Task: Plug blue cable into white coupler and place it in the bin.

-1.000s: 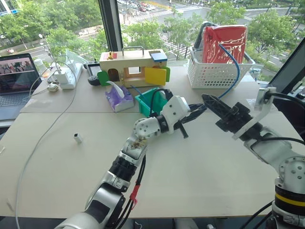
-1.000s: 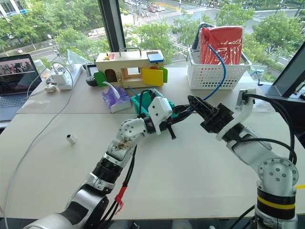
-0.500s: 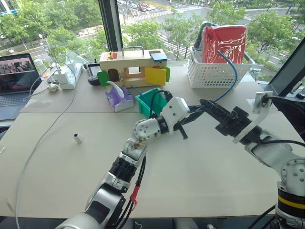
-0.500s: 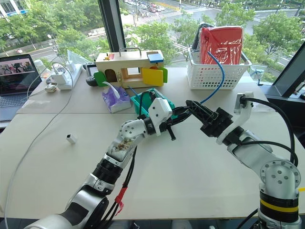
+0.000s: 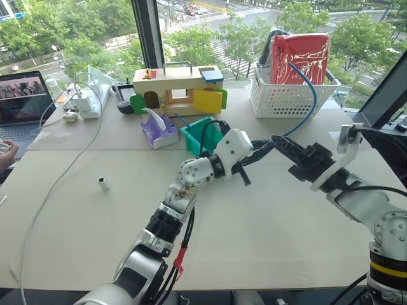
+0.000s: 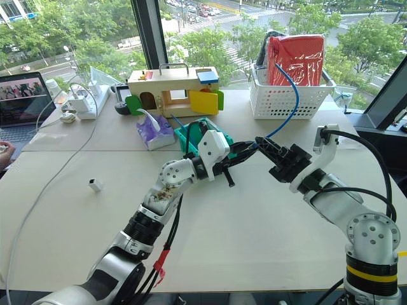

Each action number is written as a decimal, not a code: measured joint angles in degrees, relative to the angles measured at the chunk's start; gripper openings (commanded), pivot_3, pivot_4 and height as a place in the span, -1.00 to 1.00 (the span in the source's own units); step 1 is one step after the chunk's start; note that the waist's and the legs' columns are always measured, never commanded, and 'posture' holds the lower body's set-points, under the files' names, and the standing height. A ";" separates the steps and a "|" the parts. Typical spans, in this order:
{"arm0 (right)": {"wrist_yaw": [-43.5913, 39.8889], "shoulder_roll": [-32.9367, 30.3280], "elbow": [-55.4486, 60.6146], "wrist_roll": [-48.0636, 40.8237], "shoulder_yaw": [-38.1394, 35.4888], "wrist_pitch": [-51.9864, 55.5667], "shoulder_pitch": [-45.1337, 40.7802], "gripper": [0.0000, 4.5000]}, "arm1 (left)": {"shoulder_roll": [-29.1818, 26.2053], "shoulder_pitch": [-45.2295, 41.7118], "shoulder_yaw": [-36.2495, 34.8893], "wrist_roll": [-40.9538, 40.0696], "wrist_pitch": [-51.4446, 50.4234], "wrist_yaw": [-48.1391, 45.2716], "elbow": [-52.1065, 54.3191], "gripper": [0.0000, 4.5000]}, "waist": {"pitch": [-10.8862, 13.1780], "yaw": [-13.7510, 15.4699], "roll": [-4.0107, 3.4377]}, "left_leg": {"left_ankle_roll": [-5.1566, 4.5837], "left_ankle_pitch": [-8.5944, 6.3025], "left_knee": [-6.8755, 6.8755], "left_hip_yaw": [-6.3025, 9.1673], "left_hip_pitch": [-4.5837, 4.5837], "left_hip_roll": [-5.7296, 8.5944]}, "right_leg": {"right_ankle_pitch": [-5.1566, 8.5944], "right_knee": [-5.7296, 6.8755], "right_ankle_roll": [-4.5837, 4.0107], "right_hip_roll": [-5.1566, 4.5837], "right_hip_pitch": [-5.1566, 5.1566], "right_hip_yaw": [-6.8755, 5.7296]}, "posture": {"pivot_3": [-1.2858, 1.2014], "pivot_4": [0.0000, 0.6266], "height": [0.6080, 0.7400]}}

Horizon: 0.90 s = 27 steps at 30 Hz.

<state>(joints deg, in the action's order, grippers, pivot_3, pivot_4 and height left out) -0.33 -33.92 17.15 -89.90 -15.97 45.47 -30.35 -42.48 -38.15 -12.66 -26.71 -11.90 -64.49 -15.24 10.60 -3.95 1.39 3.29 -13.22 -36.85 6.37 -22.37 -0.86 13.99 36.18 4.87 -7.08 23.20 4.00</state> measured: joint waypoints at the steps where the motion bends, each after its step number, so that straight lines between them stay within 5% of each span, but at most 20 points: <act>1: -0.80 0.19 -0.65 0.49 0.51 0.20 -0.50 -1.00 | -2.80 0.88 -1.96 -0.42 0.78 -1.34 -2.08 0.99 | 0.00 -0.01 -0.01 | 0.00 0.00 0.01 0.00 0.00 0.00 | 0.00 0.00 0.00 0.00 0.01 0.00 | 0.03 -0.52 1.00; 6: -4.72 0.64 -2.89 3.06 3.37 1.44 -1.13 -1.00 | -11.65 7.04 -7.04 2.14 9.39 -7.53 -16.17 0.99 | 0.03 -0.06 -0.07 | -0.01 -0.01 0.07 -0.02 0.07 -0.01 | 0.00 0.03 -0.01 0.00 0.02 0.00 | 0.03 -0.52 1.00; 16: -7.35 1.37 -4.22 5.87 4.02 2.49 -2.32 -1.00 | -11.46 6.91 -3.62 11.18 24.52 -8.99 -39.62 0.99 | 0.05 0.48 -0.01 | -0.01 -0.01 0.06 -0.01 0.01 -0.02 | 0.00 0.10 -0.01 0.00 0.06 -0.03 | 0.03 -0.52 1.00; 27: -7.21 1.19 -4.10 6.52 3.33 2.55 -2.22 -1.00 | -6.74 2.35 0.45 17.62 29.43 -5.05 -51.38 0.99 | 0.05 -0.06 0.00 | -0.01 -0.01 0.05 -0.01 0.03 -0.01 | 0.00 0.61 -0.01 0.00 0.10 -0.03 | 0.03 -0.52 1.00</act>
<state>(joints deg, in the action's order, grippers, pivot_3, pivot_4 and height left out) -7.54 -32.72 13.05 -83.38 -12.64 48.02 -32.57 -49.22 -35.80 -12.20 -9.09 17.53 -69.54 -66.61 10.65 -4.01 1.39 3.28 -13.23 -36.80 6.37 -22.34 -0.87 13.99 36.79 4.87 -7.08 23.30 3.97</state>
